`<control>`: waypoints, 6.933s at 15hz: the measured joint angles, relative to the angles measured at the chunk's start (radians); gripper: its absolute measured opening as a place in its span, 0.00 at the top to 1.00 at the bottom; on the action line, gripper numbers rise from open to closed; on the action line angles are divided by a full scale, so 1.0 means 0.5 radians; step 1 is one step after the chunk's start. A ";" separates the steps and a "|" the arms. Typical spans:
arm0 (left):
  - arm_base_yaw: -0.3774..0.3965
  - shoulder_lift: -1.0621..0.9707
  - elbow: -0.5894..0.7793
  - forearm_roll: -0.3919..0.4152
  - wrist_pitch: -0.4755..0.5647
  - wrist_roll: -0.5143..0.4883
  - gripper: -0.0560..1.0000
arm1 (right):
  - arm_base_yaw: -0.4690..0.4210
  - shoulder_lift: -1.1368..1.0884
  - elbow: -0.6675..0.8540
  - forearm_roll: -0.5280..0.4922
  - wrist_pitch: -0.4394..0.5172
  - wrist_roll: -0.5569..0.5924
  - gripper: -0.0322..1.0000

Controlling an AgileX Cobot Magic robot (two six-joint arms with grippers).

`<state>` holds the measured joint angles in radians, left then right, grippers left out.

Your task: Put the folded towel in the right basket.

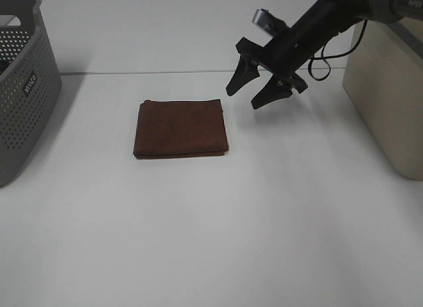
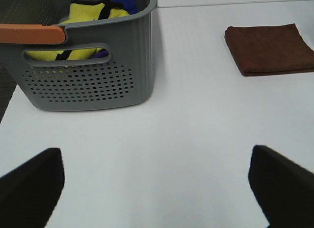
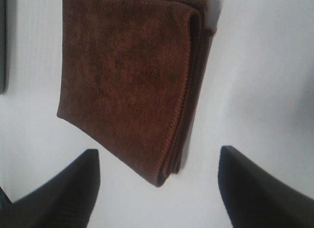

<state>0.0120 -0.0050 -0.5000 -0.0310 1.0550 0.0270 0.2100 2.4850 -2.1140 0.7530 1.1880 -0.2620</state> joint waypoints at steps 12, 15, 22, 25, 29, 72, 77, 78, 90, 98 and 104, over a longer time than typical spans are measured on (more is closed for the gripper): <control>0.000 0.000 0.000 0.000 0.000 0.000 0.03 | 0.236 0.310 -0.058 0.196 -0.320 -0.110 0.45; 0.000 0.000 0.000 0.000 0.000 0.000 0.03 | 0.234 0.328 -0.058 0.122 -0.364 -0.100 0.90; 0.000 0.000 0.000 0.000 0.000 0.000 0.03 | 0.234 0.006 -0.166 -0.086 -0.218 -0.266 0.90; 0.000 0.000 0.000 0.000 0.000 0.000 0.03 | 0.234 -0.366 -0.176 -0.276 -0.210 -0.266 0.90; 0.000 0.000 0.000 0.000 0.000 0.000 0.03 | 0.096 -0.752 -0.176 -0.498 -0.082 -0.202 0.90; 0.000 0.000 0.000 0.000 0.000 0.000 0.03 | -0.440 -2.414 1.600 -1.156 0.062 0.368 0.32; 0.000 0.000 0.000 0.000 0.000 0.000 0.03 | -0.440 -3.152 2.494 -1.160 0.062 0.368 0.32; 0.000 0.000 0.000 0.000 0.000 0.000 0.03 | -0.440 -3.318 2.642 -1.160 0.062 0.368 0.32; 0.000 0.000 0.000 0.000 0.000 0.000 0.03 | -0.440 -4.882 3.212 -1.336 -0.232 0.362 0.32; 0.000 0.000 0.000 0.000 0.000 0.000 0.03 | -0.440 -4.984 3.218 -1.356 -0.238 0.348 0.32; 0.000 0.000 0.000 0.000 0.000 0.000 0.03 | -0.440 -4.984 3.218 -1.356 -0.238 0.348 0.32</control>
<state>0.0120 -0.0050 -0.5000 -0.0310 1.0550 0.0270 -0.0100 -0.0070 -0.5050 0.0750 1.0690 -0.0880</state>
